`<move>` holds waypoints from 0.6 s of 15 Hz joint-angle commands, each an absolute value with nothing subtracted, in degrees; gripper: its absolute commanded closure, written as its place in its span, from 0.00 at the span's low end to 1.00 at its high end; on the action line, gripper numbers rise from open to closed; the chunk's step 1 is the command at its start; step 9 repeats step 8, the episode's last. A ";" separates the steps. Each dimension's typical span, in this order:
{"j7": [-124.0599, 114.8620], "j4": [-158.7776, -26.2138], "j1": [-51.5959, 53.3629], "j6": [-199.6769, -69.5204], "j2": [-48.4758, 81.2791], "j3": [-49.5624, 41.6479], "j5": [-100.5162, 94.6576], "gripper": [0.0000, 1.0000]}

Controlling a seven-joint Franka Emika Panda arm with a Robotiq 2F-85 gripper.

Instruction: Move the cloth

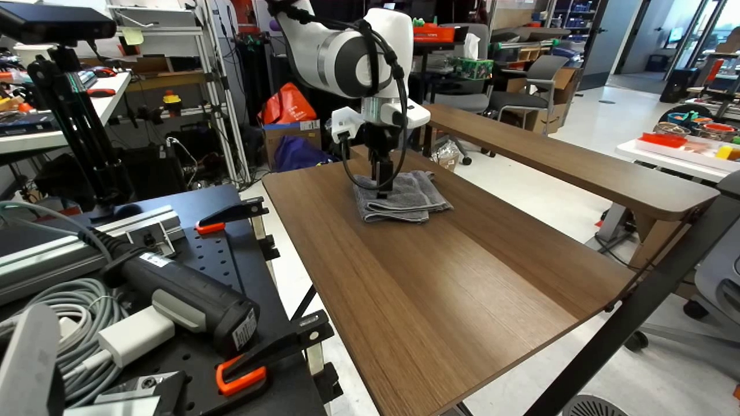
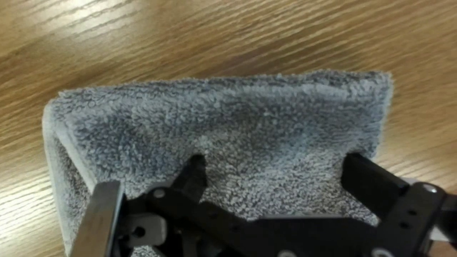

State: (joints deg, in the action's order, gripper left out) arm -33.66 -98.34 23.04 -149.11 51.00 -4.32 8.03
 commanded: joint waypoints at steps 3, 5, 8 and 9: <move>-34.80 -103.03 25.11 -147.19 44.25 -3.96 5.44 0.00; -33.41 -108.50 25.17 -149.19 38.49 -3.55 4.75 0.00; -33.93 -105.30 24.30 -148.41 40.86 -2.75 4.60 0.00; -33.93 -105.30 24.30 -148.41 40.86 -2.75 4.60 0.00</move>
